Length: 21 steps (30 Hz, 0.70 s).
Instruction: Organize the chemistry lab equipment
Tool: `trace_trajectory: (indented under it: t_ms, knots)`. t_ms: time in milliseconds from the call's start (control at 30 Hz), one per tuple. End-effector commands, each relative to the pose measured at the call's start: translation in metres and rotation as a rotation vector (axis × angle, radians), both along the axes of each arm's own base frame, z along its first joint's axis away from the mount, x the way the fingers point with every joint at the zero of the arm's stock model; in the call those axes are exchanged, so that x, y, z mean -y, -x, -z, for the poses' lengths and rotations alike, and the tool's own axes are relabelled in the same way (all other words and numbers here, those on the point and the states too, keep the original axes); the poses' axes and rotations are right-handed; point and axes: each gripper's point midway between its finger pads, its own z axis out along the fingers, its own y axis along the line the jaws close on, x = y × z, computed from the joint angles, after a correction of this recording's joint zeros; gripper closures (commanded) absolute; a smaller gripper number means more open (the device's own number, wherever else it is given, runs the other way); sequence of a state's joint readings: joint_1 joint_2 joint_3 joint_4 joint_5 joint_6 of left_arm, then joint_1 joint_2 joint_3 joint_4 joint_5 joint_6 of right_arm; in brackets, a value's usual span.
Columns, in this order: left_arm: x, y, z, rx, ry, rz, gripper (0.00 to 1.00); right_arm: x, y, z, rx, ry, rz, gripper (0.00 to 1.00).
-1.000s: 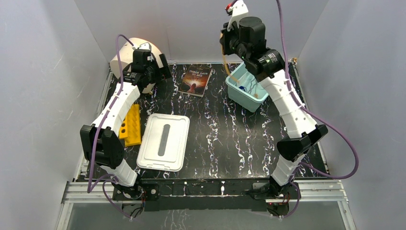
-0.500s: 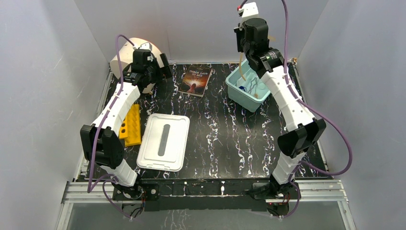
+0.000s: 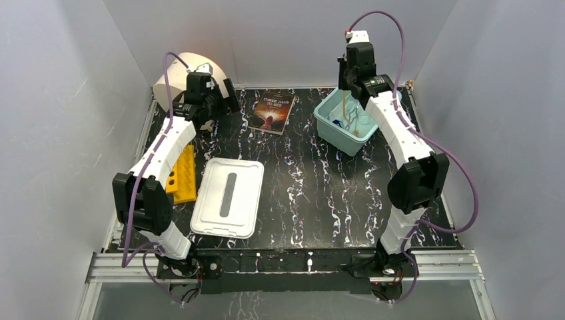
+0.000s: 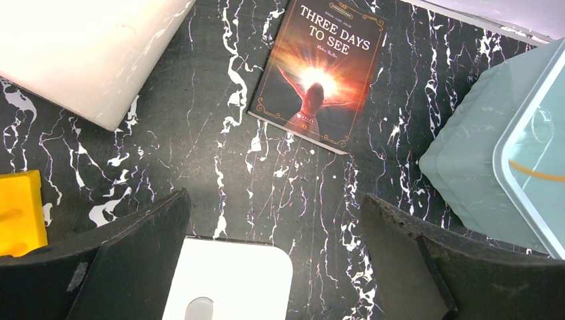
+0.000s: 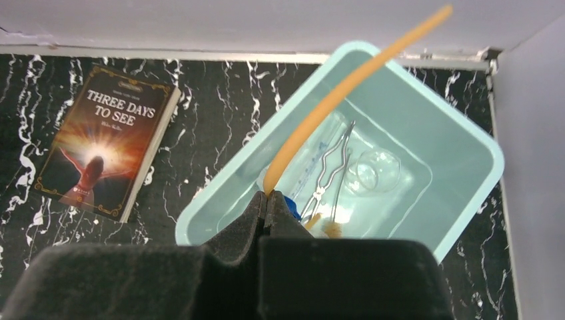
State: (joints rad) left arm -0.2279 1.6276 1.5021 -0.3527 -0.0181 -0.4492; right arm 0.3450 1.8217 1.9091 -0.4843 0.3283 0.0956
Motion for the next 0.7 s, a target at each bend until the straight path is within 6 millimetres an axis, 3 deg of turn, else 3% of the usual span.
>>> trace_trajectory:
  t_ms: [0, 267, 667]
  knots:
    - [-0.001, 0.006, -0.025, 0.057, 0.021, 0.003, 0.02, 0.008, -0.005, 0.009, -0.026, -0.103, 0.035, 1.0]
    - [-0.002, 0.006, -0.021, 0.05, 0.017, 0.002, 0.02, 0.009, -0.005, 0.066, -0.161, -0.15, 0.027, 1.0]
    - [-0.003, 0.003, -0.021, 0.051, 0.01, -0.004, 0.02, 0.019, -0.014, 0.127, -0.297, -0.091, 0.103, 1.0]
